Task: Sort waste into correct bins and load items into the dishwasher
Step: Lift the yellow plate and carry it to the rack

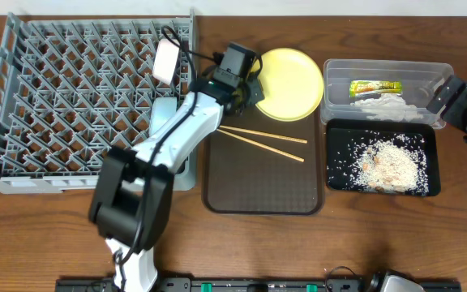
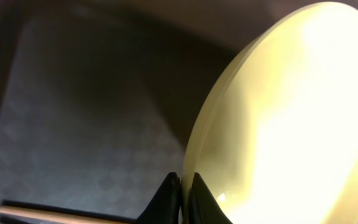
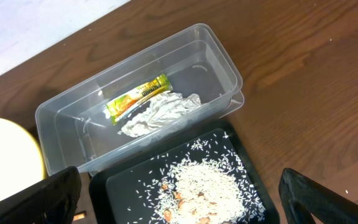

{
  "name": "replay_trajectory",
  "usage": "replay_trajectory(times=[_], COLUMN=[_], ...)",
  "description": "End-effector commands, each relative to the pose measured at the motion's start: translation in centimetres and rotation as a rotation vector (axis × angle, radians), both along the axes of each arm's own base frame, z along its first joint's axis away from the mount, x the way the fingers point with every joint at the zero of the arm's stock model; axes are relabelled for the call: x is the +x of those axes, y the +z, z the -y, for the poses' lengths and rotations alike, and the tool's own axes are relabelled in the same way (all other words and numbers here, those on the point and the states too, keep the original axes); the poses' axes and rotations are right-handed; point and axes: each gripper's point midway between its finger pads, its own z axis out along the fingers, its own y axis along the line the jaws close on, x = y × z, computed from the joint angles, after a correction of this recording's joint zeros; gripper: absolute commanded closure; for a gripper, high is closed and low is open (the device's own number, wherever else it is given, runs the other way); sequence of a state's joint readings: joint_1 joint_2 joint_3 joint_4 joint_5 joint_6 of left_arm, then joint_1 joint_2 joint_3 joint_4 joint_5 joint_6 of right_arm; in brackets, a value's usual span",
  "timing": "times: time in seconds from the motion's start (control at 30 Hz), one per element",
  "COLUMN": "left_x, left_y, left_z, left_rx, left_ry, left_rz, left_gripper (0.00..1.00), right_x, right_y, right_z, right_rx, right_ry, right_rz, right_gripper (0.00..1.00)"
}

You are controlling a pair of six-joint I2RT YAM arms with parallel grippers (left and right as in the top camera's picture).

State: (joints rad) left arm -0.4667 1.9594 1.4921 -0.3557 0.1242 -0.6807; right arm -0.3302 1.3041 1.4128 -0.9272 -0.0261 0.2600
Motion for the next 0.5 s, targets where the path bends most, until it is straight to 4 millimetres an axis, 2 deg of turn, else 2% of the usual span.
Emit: replay_trajectory(times=[0.0,0.17,0.27,0.4,0.47], left_x=[0.2,0.1,-0.1,-0.6,-0.7], left_y=[3.3,6.7,9.1,13.7,15.1], left_z=[-0.8,-3.3,-5.7,-11.1,-13.3], left_rx=[0.050,0.159,0.233,0.376,0.450], left_ry=[-0.034,-0.011,0.025,0.114,0.154], left_rz=[0.097,0.192,0.240,0.333,0.364], left_gripper=[0.93,0.93,0.93,0.93,0.93], right_x=[-0.1,-0.1,-0.1,-0.1,-0.1], right_y=[0.7,0.7,0.7,0.7,0.7], right_z=[0.2,0.2,0.2,0.2,0.2], right_rx=[-0.002,-0.002,-0.002,-0.002,-0.002], right_ry=[-0.012,-0.012,-0.012,-0.012,-0.012], right_rz=[0.018,0.018,0.018,0.018,0.018], right_gripper=[0.01,0.01,0.01,0.01,0.01])
